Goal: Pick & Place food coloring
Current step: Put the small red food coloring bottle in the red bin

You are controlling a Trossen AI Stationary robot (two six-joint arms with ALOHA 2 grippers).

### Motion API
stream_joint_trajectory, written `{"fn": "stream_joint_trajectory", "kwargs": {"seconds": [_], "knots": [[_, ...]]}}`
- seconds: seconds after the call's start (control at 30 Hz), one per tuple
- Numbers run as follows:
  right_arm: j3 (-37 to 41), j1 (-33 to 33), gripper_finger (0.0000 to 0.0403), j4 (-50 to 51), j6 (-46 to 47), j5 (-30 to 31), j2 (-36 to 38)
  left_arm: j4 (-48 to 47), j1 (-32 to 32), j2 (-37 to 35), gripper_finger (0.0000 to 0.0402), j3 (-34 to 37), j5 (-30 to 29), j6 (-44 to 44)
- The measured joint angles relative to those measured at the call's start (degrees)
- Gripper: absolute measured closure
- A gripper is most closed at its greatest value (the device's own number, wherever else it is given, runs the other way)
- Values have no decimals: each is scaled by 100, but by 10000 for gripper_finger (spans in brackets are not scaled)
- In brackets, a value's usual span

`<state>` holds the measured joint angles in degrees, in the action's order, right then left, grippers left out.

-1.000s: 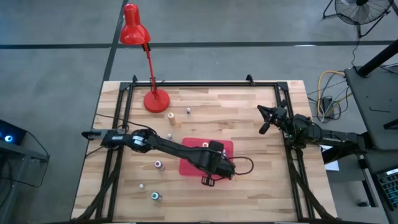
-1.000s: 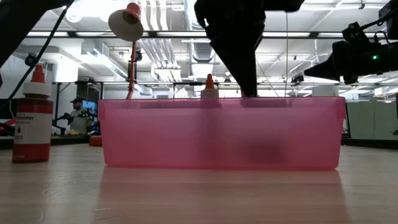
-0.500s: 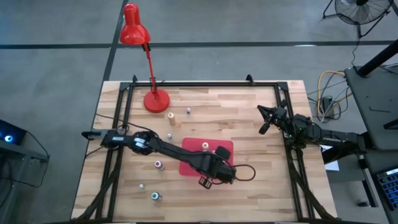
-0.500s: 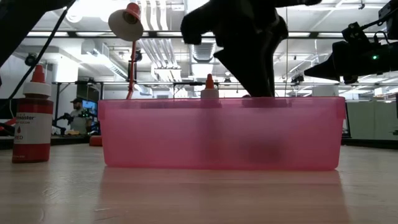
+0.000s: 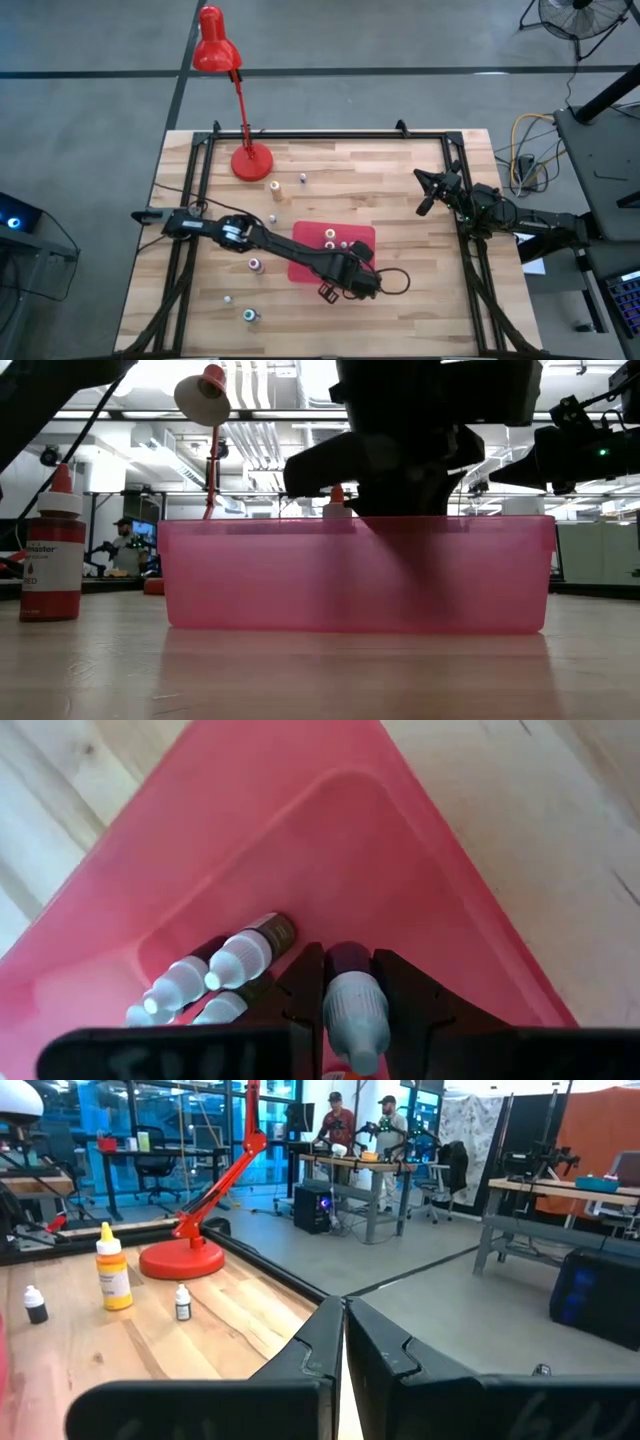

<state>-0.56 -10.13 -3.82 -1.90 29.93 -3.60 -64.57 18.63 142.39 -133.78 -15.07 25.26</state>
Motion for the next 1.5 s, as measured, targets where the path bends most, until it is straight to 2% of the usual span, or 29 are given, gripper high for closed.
{"fn": "stream_joint_trajectory", "kwargs": {"seconds": [0.77, 1.13, 1.5], "knots": [[0, -1, 394, -1, 58, 0, 0, 180, -140, 39, 359, 282, 340, 635], [0, -1, 394, 0, -1, -1, 0, 207, -176, 35, 319, 284, 254, 631], [0, -2, 394, 0, 55, 0, 0, 204, -201, 34, 312, 289, 138, 622]]}}
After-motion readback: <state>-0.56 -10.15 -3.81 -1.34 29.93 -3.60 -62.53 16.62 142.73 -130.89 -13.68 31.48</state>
